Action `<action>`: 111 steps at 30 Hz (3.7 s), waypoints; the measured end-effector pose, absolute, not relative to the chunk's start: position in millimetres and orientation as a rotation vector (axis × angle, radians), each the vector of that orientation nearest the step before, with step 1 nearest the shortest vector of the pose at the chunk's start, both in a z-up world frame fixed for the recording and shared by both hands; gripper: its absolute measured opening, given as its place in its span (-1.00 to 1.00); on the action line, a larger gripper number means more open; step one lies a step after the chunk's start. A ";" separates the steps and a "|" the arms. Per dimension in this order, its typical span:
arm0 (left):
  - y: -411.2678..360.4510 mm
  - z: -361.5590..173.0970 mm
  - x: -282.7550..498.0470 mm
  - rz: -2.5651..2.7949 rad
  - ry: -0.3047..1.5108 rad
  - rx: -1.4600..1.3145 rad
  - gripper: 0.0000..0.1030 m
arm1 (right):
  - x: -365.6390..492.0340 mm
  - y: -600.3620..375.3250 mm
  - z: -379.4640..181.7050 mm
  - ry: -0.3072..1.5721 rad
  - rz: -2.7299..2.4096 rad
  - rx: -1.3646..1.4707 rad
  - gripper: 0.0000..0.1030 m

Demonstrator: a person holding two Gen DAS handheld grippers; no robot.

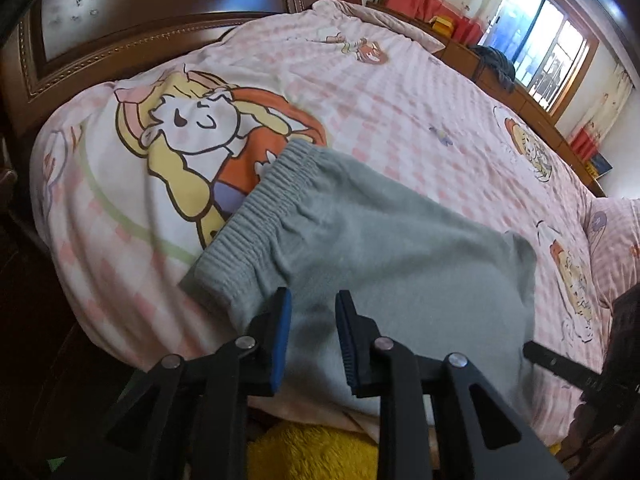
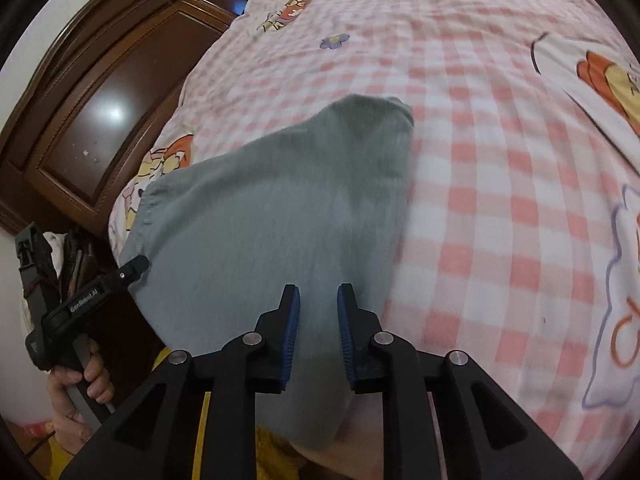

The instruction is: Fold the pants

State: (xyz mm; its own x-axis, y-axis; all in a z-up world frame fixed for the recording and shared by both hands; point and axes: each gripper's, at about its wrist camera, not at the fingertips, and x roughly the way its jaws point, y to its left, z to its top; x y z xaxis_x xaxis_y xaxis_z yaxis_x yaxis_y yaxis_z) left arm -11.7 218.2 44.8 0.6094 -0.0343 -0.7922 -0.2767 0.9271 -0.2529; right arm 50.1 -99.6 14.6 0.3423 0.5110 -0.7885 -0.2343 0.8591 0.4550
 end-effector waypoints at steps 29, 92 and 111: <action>201.9 51.9 -24.2 0.152 0.952 -0.307 0.13 | 38.0 -119.8 2.1 1.123 0.459 0.392 0.18; 185.4 63.1 -40.0 0.128 0.933 -0.290 0.15 | 18.5 -81.8 73.3 0.937 0.608 0.340 -0.82; 229.2 67.5 -56.1 0.203 0.896 -0.367 0.15 | 38.4 30.4 131.5 0.844 0.866 0.047 -0.82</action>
State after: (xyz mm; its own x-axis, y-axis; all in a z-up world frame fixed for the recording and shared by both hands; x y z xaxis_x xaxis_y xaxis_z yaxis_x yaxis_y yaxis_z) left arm -56.1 229.2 67.5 0.6114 0.0204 -0.7911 -0.3233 0.9189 -0.2262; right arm 38.4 30.4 131.5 0.3539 0.6872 -0.6344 -0.6522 0.6676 0.3592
